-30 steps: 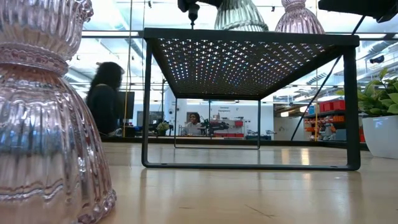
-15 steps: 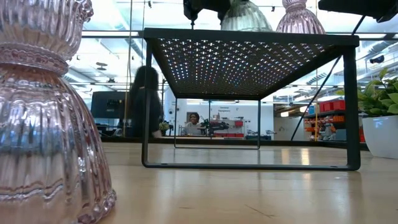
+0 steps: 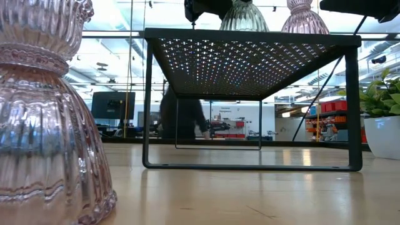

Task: Pick & Place candle stick holders
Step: Put the green glass candle holder on the shelf, then put the pink glass candle holder on the shelf

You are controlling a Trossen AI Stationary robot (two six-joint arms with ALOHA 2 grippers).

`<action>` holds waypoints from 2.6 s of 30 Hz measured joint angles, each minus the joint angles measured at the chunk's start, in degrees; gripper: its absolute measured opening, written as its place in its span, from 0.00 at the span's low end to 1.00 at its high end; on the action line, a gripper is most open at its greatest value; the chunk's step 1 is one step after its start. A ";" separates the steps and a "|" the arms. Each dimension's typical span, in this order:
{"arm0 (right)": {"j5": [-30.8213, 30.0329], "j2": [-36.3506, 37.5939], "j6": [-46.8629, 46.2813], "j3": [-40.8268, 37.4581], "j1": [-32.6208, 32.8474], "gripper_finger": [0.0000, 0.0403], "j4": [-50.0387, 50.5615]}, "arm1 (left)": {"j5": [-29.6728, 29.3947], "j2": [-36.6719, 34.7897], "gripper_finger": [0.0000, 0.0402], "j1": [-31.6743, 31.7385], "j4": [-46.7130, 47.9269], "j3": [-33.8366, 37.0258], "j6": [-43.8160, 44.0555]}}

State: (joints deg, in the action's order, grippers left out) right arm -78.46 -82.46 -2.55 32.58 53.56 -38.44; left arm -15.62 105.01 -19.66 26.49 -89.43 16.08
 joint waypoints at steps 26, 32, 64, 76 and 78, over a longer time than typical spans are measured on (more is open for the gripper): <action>4.83 0.00 0.04 -0.02 -0.13 0.60 -0.03 | -2.48 0.04 0.41 0.79 -2.69 0.07 -0.78; 4.81 0.00 0.07 -0.03 -0.13 0.60 -0.02 | -2.79 0.04 0.49 0.81 -2.85 0.07 -0.91; 4.95 0.00 -0.07 -0.04 -0.13 0.60 -0.01 | -6.26 -3.04 0.68 -0.33 4.11 -0.02 -3.08; 5.43 0.00 -1.27 -0.09 -0.39 0.60 0.82 | 1.03 -7.64 0.68 -3.84 23.85 -0.02 15.50; 5.34 0.00 -1.27 -0.09 -0.37 0.60 0.86 | 3.26 -8.05 0.68 -5.19 26.38 -0.02 19.05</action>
State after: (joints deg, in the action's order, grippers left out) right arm -73.11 -82.46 -3.81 32.49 53.19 -37.57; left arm -12.36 96.96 -24.85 52.87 -89.45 35.12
